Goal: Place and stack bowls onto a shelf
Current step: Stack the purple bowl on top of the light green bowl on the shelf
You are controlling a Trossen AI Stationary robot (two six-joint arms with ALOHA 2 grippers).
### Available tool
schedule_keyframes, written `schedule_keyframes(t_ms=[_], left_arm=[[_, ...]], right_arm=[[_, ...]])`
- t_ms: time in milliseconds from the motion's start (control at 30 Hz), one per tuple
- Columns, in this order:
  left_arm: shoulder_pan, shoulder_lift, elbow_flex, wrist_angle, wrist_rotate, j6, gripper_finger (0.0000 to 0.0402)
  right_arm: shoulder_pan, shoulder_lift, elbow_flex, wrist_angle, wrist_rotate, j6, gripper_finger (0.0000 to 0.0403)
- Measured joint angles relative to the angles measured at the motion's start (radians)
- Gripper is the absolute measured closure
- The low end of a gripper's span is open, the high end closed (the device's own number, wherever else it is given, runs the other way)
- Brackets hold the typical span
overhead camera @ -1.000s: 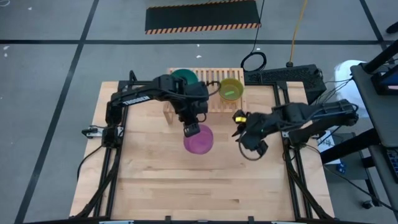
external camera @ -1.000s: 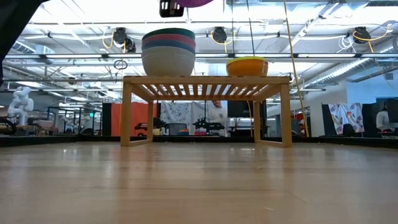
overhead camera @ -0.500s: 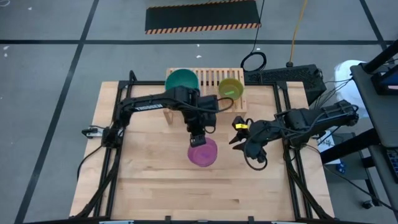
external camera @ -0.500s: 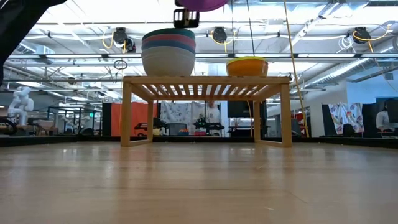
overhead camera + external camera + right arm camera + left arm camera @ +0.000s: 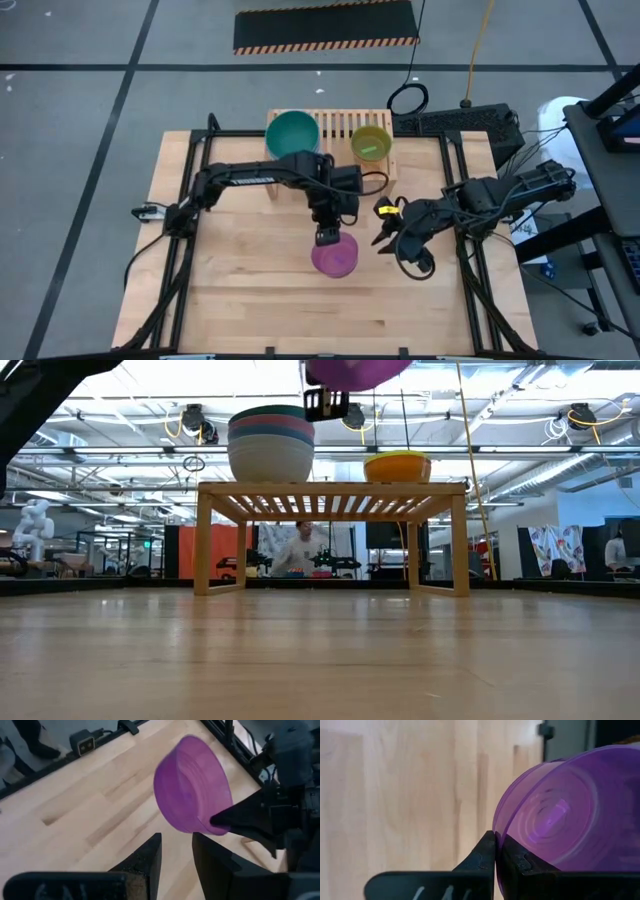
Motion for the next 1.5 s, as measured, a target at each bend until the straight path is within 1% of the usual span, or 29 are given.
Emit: schedule_keyframes(t_ms=[67, 133, 267, 367, 500, 567, 633, 733, 867, 967, 1167, 1267, 1400, 1500], left_arm=[[-0.001, 0.001, 0.000, 0.001, -0.037, 0.000, 0.0396], [0.000, 0.001, 0.000, 0.022, -0.043, 0.001, 0.0396], [0.001, 0.002, 0.000, 0.047, -0.043, -0.043, 0.0396], [0.007, 0.017, 0.001, 0.042, -0.062, -0.180, 0.0396], [0.011, 0.031, -0.001, 0.052, -0.187, -0.330, 0.0396], [0.009, 0.031, -0.001, 0.046, -0.217, -0.379, 0.0396], [0.004, 0.031, 0.000, 0.051, -0.220, -0.421, 0.0396], [-0.001, 0.031, 0.000, 0.048, -0.218, -0.463, 0.0396], [0.000, 0.031, 0.000, 0.045, -0.191, -0.540, 0.0396], [0.001, 0.031, 0.000, 0.045, -0.179, -0.573, 0.0396], [-0.002, 0.031, 0.000, 0.044, -0.176, -0.579, 0.0396], [-0.004, 0.031, 0.000, 0.045, -0.169, -0.576, 0.0396], [-0.008, 0.031, 0.000, 0.046, -0.168, -0.571, 0.0396], [-0.008, 0.030, 0.000, 0.046, -0.166, -0.568, 0.0396]], right_arm=[[0.000, 0.000, 0.000, -0.003, 0.000, 0.034, 0.0298], [0.001, 0.000, 0.000, -0.007, -0.005, 0.046, 0.0298], [0.000, 0.000, 0.000, -0.009, -0.067, 0.046, 0.0298], [0.000, 0.012, 0.000, -0.006, -0.076, 0.071, 0.0298], [0.000, 0.013, -0.001, -0.003, -0.071, 0.124, 0.0298], [0.000, 0.011, -0.001, -0.002, -0.044, 0.129, 0.0298], [0.000, 0.014, -0.001, -0.003, -0.023, 0.136, 0.0298], [0.000, 0.014, -0.001, -0.016, -0.026, 0.154, 0.0298], [0.000, 0.042, -0.001, -0.078, -0.027, 0.140, 0.0298], [0.000, 0.073, -0.001, -0.086, -0.027, 0.113, 0.0298], [-0.001, 0.128, -0.001, -0.092, -0.026, 0.042, 0.0298], [-0.001, 0.133, -0.001, -0.092, -0.024, 0.011, 0.0298], [-0.005, 0.133, -0.001, -0.090, -0.024, 0.003, 0.0299], [-0.010, 0.135, -0.001, -0.092, -0.025, 0.017, 0.0311]])
